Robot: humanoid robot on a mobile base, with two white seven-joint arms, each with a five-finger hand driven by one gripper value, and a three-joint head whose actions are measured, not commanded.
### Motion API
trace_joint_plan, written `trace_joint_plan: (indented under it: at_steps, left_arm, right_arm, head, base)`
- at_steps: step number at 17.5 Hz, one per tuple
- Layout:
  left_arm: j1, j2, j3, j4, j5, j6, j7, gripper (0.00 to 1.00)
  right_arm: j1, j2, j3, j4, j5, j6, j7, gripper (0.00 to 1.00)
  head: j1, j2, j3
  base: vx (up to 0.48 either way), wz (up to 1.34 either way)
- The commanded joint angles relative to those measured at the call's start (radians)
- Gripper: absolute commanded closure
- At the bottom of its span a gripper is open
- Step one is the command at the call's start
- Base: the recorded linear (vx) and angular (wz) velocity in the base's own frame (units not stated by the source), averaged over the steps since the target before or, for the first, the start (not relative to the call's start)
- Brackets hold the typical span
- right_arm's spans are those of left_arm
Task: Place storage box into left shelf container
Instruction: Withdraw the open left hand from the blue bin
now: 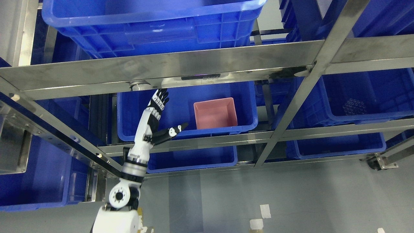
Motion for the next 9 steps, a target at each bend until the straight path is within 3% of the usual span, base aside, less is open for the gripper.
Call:
trace_joint_plan:
  at_steps: [1, 3, 9]
  left_arm:
    - [0.107, 0.017, 0.129, -0.292, 0.037, 0.141, 0.002, 0.0]
    - [0.107, 0.017, 0.129, -0.292, 0.04, 0.189, 0.002, 0.0]
    - [0.108, 0.017, 0.123, -0.292, 0.04, 0.195, 0.002, 0.0]
  right_arm:
    - [-0.008, -0.017, -0.003, -0.017, -0.002, -0.001, -0.002, 0.0]
    - [-0.008, -0.017, -0.003, -0.017, -0.002, -0.001, 0.0, 0.0]
    - [-0.008, -0.017, -0.003, -0.017, -0.002, -0.001, 0.0, 0.0]
  head:
    - [0.0, 0.0, 0.0]
    - [0.0, 0.0, 0.0]
    - [0.0, 0.0, 0.0]
  base:
    - [0.0, 0.0]
    - [0.0, 0.0]
    - [0.0, 0.0]
